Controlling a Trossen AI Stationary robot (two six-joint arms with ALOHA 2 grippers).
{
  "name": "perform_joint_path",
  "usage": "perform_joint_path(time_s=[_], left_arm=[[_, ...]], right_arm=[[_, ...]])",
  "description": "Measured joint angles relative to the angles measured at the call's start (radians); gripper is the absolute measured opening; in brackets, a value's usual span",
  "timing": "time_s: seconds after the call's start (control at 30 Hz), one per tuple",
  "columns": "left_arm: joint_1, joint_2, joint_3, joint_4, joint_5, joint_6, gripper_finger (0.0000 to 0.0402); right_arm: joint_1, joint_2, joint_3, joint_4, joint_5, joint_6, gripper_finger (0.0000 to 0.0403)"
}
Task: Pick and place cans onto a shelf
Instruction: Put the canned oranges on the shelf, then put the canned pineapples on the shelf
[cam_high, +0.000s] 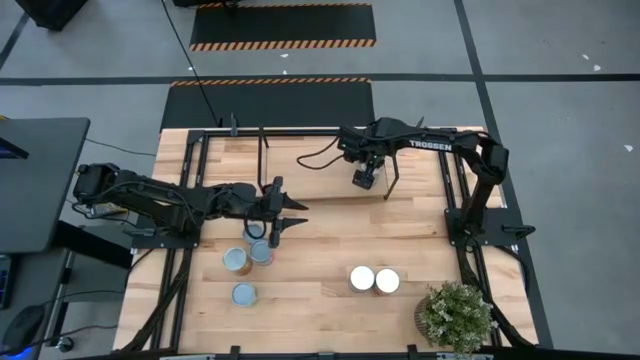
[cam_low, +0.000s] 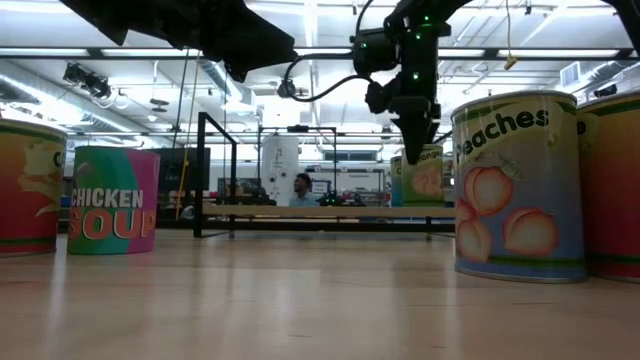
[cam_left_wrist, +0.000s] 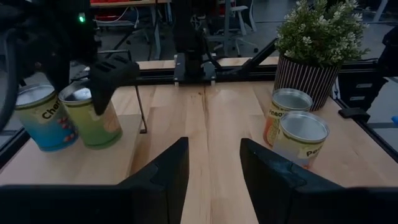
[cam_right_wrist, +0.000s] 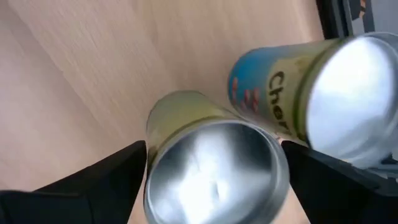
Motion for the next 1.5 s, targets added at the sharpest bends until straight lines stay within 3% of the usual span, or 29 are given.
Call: perform_joint_path(time_s=[0.3, 0.43, 0.67, 1.03, 1.3, 1.5], left_arm=[[0.0, 0.0, 0.0, 0.0, 0.0, 0.0, 0.0151], [-0.001, 0.0, 0.0, -0.001, 0.0, 0.0, 0.0151], [-0.001, 0.0, 0.0, -0.039, 0.0, 0.0, 0.0151], [0.0, 0.0, 0.0, -0.082, 0.0, -0.023, 0.0151], [0.0, 0.0, 0.0, -0.081, 0.0, -0.018, 0.0151], [0.0, 0.0, 0.0, -0.081, -0.001, -0.015, 0.0151]], right_arm=[[0.036, 0.0, 0.125, -0.09, 0.078, 0.004, 0.0376], [0.083, 0.0, 0.17, -0.094, 0.06, -0.011, 0.0377], [0.296, -0.002, 0.12, 0.018, -0.024, -0.028, 0.0377], [0.663, -0.082, -0.017, 0.078, 0.046, 0.198, 0.0374], [0.821, -0.081, -0.069, 0.07, 0.019, 0.344, 0.0373], [0.905, -0.081, -0.071, 0.069, -0.004, 0.359, 0.0373]])
